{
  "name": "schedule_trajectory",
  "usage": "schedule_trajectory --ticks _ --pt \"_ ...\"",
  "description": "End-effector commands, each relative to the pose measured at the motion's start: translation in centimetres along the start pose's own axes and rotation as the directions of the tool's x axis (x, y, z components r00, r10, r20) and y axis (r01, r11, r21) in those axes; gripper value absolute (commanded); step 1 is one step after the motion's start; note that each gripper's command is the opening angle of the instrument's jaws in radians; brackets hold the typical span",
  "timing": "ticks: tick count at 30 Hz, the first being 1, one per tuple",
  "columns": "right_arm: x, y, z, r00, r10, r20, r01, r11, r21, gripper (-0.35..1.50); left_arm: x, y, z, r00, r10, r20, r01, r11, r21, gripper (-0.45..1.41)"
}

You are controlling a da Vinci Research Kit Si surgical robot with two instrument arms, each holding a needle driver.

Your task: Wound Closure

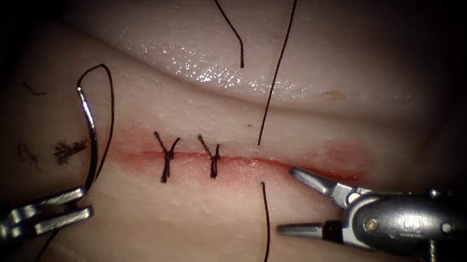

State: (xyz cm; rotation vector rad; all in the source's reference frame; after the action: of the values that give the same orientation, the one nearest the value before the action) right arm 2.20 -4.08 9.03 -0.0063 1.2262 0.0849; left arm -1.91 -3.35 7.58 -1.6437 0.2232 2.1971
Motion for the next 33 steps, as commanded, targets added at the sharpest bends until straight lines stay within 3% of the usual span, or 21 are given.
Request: schedule_trajectory --ticks 1,6,11,12,13,14,15,24,28,33 --pt "-0.16 -0.05 0.17 1.000 -0.010 -0.009 0.010 1.000 0.003 1.35 -0.05 0.07 0.04 1.000 -0.001 0.000 0.001 1.000 -0.001 -0.45" --pt "-0.30 -0.09 0.30 1.000 -0.026 -0.016 0.026 1.000 0.002 1.26 -0.05 0.07 0.03 1.000 -0.001 0.000 0.001 1.000 -0.002 -0.45" --pt "-0.25 -0.10 0.37 0.999 -0.027 -0.025 0.027 1.000 0.008 0.89 -0.04 0.08 0.01 1.000 -0.001 0.000 0.001 1.000 -0.002 -0.45" --pt "-0.24 -0.11 0.37 0.999 -0.027 -0.021 0.027 1.000 0.012 0.76 -0.04 0.08 0.01 1.000 -0.001 0.000 0.001 1.000 -0.002 -0.45" --pt "-0.24 -0.11 0.38 0.999 -0.027 -0.017 0.027 1.000 0.016 0.49 -0.04 0.08 0.01 1.000 -0.001 0.000 0.001 1.000 -0.002 -0.45" --pt "-0.24 -0.11 0.38 1.000 -0.028 -0.003 0.028 0.999 0.031 -0.08 -0.04 0.08 0.01 1.000 -0.001 0.000 0.001 1.000 -0.002 -0.45" --pt "-0.24 -0.12 0.37 1.000 -0.028 0.005 0.028 0.999 0.045 -0.35 -0.04 0.09 0.01 1.000 -0.001 0.000 0.001 1.000 -0.002 -0.45" --pt "-0.20 -0.18 0.09 0.999 -0.035 0.018 0.033 0.997 0.076 -0.35 -0.03 0.08 0.02 1.000 -0.002 -0.001 0.002 1.000 -0.003 -0.45" --pt "0.02 -0.37 -0.05 0.999 -0.038 0.006 0.037 0.995 0.092 -0.35 -0.03 0.08 0.04 1.000 -0.002 0.000 0.002 1.000 -0.001 -0.45" --pt "0.50 -0.68 -0.18 0.998 -0.064 -0.022 0.066 0.990 0.122 -0.35 -0.03 0.08 0.06 1.000 -0.003 0.001 0.003 1.000 0.001 -0.45"
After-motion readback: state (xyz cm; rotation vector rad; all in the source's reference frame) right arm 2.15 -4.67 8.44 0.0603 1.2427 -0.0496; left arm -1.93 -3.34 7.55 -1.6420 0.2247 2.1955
